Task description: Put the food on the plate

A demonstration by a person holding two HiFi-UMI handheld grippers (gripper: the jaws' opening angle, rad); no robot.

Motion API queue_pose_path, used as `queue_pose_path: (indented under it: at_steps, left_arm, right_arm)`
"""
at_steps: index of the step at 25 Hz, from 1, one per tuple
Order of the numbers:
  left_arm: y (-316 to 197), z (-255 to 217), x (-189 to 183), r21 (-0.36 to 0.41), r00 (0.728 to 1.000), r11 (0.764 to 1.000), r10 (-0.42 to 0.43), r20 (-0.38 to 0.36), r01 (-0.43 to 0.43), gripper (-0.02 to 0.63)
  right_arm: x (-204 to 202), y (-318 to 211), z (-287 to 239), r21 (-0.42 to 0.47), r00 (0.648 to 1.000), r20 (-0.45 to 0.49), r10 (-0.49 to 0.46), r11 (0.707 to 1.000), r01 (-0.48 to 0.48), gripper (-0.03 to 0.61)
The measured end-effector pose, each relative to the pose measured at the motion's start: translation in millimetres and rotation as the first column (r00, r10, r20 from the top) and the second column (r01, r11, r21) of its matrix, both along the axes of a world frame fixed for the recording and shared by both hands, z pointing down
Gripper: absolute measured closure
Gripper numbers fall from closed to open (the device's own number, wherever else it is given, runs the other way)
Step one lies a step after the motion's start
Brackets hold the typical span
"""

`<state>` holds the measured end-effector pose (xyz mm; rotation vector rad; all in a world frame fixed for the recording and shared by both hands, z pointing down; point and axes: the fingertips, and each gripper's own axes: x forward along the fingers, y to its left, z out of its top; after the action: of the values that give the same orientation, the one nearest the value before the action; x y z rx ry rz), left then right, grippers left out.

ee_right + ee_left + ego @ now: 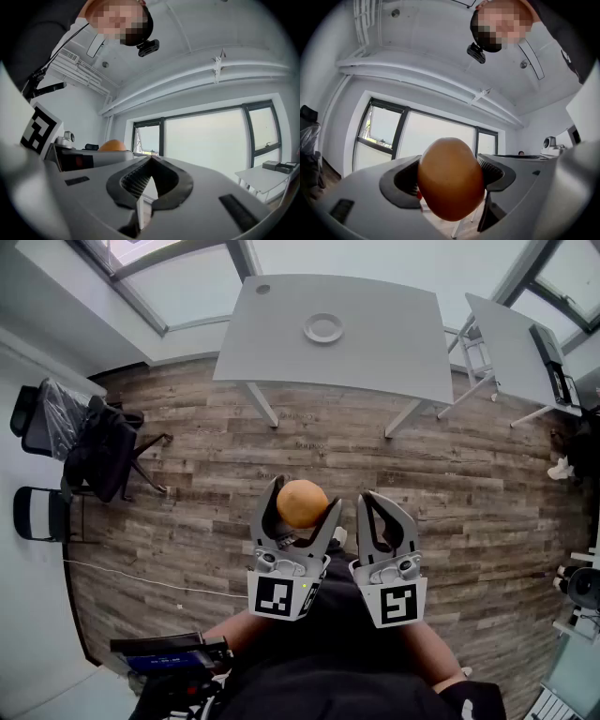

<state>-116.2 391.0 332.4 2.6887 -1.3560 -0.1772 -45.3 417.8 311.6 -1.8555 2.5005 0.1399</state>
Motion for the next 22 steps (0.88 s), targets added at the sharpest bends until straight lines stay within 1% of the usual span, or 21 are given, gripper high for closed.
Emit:
queue_pose_path:
  at_steps: [4,13,16,19,22]
  left_arm:
    - [-1,0,2,-0.002,1.000,1.000,0.003,-0.001,-0.003,0.239]
    - [2,9,11,-0.021,1.000,1.000,0.013,0.006,-0.013,0.239]
    - [2,10,11,-0.028,1.000,1.000,0.012,0.009,-0.012,0.239]
    - [0,12,10,-0.027,1.000,1.000,0.008,0.025,-0.007,0.239]
    - [-2,15,9,-0.030,0.999,1.000,-0.003,0.034,0.004,0.239]
  right_arm:
    - [2,1,2,-0.020,1.000,-0.009,0.001,1.000,-0.002,0.581]
    - [20,6,9,-0.028,0.998,0.053,0.042,0.999,-0.041,0.581]
    - [24,9,7,-0.013,0.997,0.070,0.042,0.999,-0.042,0.581]
    - [26,11,2,0.024,0.997,0.057,0.045,0.999,-0.047,0.581]
    - [27,9,5,0.014,0.998,0.053,0.041,0.999,-0.041,0.581]
